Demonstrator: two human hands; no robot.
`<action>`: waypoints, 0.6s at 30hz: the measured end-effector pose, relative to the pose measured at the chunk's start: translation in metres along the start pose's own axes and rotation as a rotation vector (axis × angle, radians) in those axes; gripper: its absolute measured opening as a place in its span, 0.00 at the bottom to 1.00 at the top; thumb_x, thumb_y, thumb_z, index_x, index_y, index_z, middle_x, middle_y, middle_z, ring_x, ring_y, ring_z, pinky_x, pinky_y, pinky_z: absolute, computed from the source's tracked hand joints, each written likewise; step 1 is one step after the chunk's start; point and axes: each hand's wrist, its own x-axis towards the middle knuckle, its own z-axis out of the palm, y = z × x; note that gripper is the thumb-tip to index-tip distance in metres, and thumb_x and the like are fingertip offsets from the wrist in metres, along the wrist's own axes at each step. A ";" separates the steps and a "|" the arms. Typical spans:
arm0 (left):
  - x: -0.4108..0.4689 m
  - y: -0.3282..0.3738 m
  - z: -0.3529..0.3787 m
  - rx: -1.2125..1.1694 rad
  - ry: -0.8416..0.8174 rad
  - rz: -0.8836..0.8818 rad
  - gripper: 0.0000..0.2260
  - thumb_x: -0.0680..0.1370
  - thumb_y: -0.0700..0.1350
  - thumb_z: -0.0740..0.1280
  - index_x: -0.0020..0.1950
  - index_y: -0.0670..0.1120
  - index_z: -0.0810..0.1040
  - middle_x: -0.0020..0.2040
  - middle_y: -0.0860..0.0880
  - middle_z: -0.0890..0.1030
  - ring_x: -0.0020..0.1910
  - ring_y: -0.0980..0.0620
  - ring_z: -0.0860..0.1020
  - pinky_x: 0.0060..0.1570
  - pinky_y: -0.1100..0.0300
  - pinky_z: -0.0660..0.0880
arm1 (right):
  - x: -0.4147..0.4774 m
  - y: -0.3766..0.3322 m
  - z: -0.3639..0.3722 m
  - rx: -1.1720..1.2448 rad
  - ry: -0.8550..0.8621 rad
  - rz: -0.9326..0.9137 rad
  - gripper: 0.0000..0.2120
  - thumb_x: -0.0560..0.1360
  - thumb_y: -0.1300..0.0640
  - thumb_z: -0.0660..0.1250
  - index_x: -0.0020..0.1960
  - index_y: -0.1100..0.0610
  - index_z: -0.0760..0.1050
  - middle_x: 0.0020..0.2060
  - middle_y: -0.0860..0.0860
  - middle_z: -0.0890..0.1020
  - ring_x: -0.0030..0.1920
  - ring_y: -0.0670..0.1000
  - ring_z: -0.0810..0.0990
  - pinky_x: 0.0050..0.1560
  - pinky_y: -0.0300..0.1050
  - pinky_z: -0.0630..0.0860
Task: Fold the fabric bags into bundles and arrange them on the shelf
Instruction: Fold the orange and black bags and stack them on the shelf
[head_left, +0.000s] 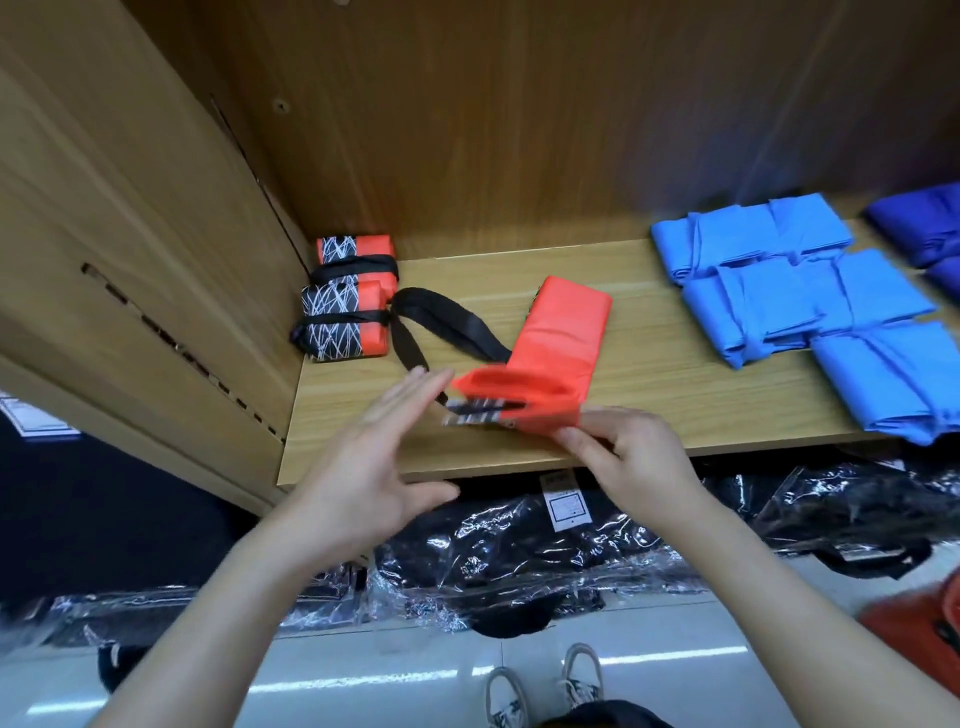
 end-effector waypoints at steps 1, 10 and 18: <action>0.010 0.004 0.008 0.011 0.028 0.014 0.38 0.71 0.51 0.74 0.75 0.63 0.57 0.70 0.70 0.49 0.70 0.73 0.49 0.68 0.75 0.45 | 0.000 0.000 -0.001 0.058 -0.008 0.045 0.28 0.74 0.33 0.57 0.43 0.55 0.83 0.42 0.49 0.86 0.46 0.50 0.83 0.48 0.47 0.78; 0.054 0.018 0.059 -0.099 0.209 -0.080 0.11 0.80 0.55 0.63 0.42 0.49 0.72 0.36 0.51 0.79 0.38 0.48 0.77 0.42 0.50 0.74 | -0.002 -0.016 -0.012 0.517 0.064 0.309 0.07 0.75 0.52 0.70 0.49 0.54 0.77 0.38 0.48 0.86 0.41 0.47 0.85 0.49 0.45 0.79; 0.057 0.039 0.074 -0.001 0.350 -0.258 0.20 0.80 0.54 0.64 0.69 0.48 0.70 0.48 0.45 0.83 0.50 0.41 0.80 0.46 0.52 0.72 | 0.020 -0.014 -0.005 -0.096 0.129 0.295 0.12 0.74 0.46 0.70 0.48 0.51 0.70 0.35 0.46 0.79 0.39 0.52 0.79 0.43 0.48 0.73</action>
